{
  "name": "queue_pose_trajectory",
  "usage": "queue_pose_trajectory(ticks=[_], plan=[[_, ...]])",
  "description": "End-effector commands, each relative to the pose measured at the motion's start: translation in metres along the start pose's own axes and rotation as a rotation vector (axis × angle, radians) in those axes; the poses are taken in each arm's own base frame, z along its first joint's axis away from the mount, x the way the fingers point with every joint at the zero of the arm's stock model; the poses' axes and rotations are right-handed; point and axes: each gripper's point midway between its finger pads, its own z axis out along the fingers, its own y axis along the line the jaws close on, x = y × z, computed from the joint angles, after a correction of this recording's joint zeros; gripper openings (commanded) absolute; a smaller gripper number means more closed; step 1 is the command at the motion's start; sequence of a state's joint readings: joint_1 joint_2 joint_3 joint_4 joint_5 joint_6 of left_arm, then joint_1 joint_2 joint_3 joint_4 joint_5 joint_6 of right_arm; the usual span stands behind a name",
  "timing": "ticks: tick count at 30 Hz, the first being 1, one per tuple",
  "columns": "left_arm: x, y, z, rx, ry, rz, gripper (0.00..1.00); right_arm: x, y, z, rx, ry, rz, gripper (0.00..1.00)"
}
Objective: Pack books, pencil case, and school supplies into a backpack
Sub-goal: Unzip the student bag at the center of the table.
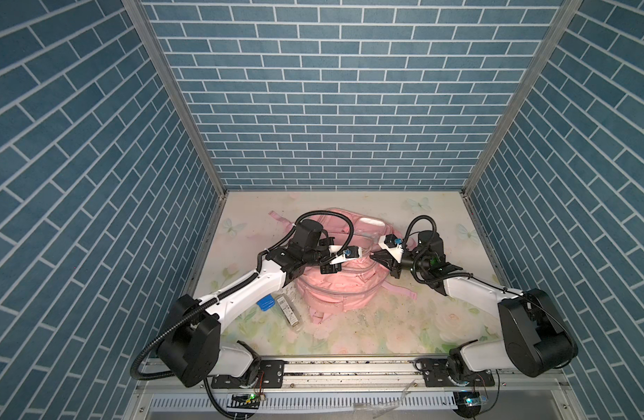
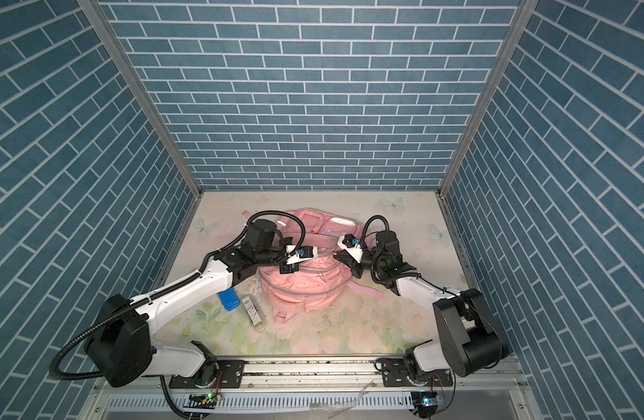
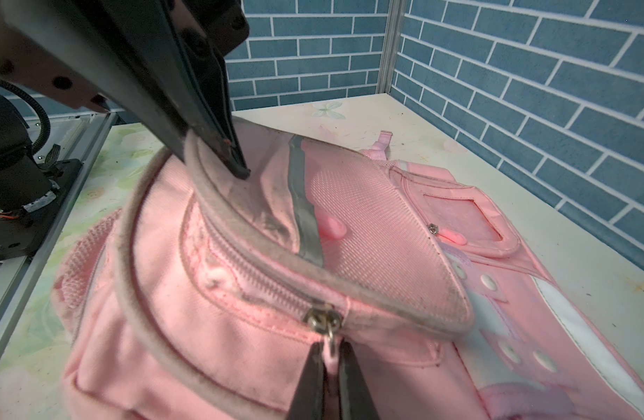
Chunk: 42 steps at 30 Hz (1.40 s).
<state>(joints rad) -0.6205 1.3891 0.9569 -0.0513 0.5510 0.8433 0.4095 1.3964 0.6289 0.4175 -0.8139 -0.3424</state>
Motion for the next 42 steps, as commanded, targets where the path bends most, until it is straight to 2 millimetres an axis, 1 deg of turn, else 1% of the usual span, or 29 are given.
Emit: queue_pose_trajectory(ticks=[1, 4, 7, 9, 11, 16, 18, 21, 24, 26, 27, 29, 30, 32, 33, 35, 37, 40, 42], plan=[[-0.049, 0.033, -0.019, -0.138, -0.161, 0.068, 0.00, -0.001, 0.006, -0.004, -0.001, 0.011, 0.073, 0.05], [-0.048, 0.031, -0.014, -0.171, -0.134, -0.001, 0.00, 0.001, 0.000, -0.008, 0.054, 0.039, 0.168, 0.02], [-0.049, 0.020, -0.003, -0.210, -0.087, -0.054, 0.00, 0.002, 0.001, -0.014, 0.082, 0.059, 0.242, 0.00], [-0.052, 0.012, 0.005, -0.220, -0.068, -0.102, 0.00, 0.000, 0.005, -0.018, 0.083, 0.059, 0.264, 0.00], [-0.057, 0.010, 0.013, -0.241, -0.058, -0.164, 0.00, -0.002, 0.012, -0.021, 0.087, 0.059, 0.272, 0.00], [-0.073, 0.010, 0.031, -0.225, -0.081, -0.309, 0.00, -0.016, 0.034, -0.030, 0.068, 0.002, 0.265, 0.00], [-0.081, 0.006, 0.037, -0.198, -0.100, -0.334, 0.00, -0.019, 0.037, -0.034, 0.078, -0.021, 0.268, 0.00], [-0.086, 0.002, 0.047, -0.177, -0.103, -0.353, 0.00, -0.015, 0.041, -0.036, 0.081, -0.019, 0.273, 0.00], [-0.088, 0.000, 0.052, -0.147, -0.096, -0.365, 0.00, -0.009, 0.038, -0.036, 0.100, 0.004, 0.290, 0.00], [-0.086, -0.005, 0.052, -0.128, -0.083, -0.351, 0.00, -0.004, 0.027, -0.040, 0.175, 0.025, 0.327, 0.00], [-0.082, -0.007, 0.049, -0.129, -0.068, -0.335, 0.07, -0.003, 0.023, -0.043, 0.195, 0.021, 0.333, 0.00], [-0.071, -0.011, 0.039, -0.138, -0.037, -0.287, 0.32, -0.004, 0.014, -0.051, 0.222, 0.007, 0.362, 0.00], [-0.062, -0.013, 0.032, -0.151, -0.021, -0.263, 0.41, -0.004, 0.009, -0.055, 0.232, 0.003, 0.376, 0.00], [-0.043, -0.015, 0.017, -0.169, 0.013, -0.219, 0.54, -0.002, 0.002, -0.060, 0.250, 0.010, 0.393, 0.00], [-0.029, -0.014, 0.010, -0.178, 0.037, -0.215, 0.59, -0.001, -0.001, -0.061, 0.257, 0.019, 0.396, 0.00], [-0.005, -0.017, 0.000, -0.158, 0.088, -0.225, 0.61, 0.002, -0.004, -0.062, 0.267, 0.032, 0.398, 0.00], [0.015, -0.023, -0.006, -0.134, 0.142, -0.214, 0.64, 0.004, -0.006, -0.062, 0.270, 0.039, 0.405, 0.00], [0.037, -0.030, -0.009, -0.137, 0.205, -0.190, 0.65, 0.005, -0.006, -0.060, 0.260, 0.042, 0.413, 0.00], [0.045, -0.033, -0.007, -0.127, 0.212, -0.194, 0.65, 0.004, -0.006, -0.059, 0.255, 0.041, 0.416, 0.00]])
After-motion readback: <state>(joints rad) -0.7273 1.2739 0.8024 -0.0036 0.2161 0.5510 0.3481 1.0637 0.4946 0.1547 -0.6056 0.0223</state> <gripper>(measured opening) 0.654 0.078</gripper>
